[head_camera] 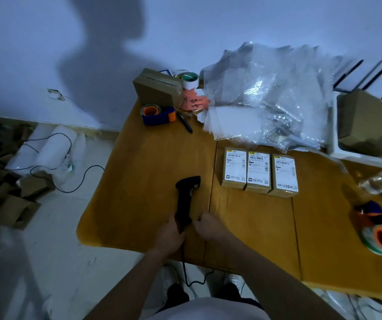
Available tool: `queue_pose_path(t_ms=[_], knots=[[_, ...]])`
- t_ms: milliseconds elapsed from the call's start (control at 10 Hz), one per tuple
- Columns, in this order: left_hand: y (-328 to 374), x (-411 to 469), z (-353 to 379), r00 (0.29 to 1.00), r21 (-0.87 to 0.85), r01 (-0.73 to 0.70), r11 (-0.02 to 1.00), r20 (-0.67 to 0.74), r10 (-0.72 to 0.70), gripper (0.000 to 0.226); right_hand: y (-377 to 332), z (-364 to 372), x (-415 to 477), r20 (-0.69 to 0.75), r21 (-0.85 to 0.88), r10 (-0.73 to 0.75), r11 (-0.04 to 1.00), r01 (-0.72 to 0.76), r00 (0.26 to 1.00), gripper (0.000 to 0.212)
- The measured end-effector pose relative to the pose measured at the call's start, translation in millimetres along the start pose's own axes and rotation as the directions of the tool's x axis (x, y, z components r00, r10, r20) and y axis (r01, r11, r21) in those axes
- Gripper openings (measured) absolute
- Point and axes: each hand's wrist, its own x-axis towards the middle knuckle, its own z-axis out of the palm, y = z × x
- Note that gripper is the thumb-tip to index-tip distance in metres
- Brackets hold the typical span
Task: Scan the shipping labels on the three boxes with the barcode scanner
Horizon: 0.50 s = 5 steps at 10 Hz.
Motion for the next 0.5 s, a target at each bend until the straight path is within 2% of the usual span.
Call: queue_pose_path(t_ms=[200, 300, 400, 500], knots=[[1.1, -1.4, -5.0, 0.999, -0.004, 0.026, 1.000, 0.027, -0.026, 0.071, -10.2, -13.1, -29.7, -0.048, -0.133, -0.138, 0.982, 0.131, 0.989, 0.024], [-0.6, -3.4, -7.8, 0.999, -0.058, 0.000, 0.998, 0.037, 0.002, 0.079, -18.4, -27.3, -55.9, -0.104, -0.316, -0.251, 0.926, 0.208, 0.962, 0.027], [-14.6, -2.4, -8.6, 0.999, -0.096, -0.045, 0.994, 0.026, 0.047, 0.088, -22.9, -39.7, -85.9, -0.070, -0.428, -0.372, 0.849, 0.309, 0.926, 0.029], [-29.0, 1.1, -8.1, 1.000, -0.110, 0.013, 0.994, 0.025, -0.010, 0.077, -27.6, -52.2, -117.1, -0.092, -0.323, -0.414, 0.872, 0.367, 0.905, 0.026]])
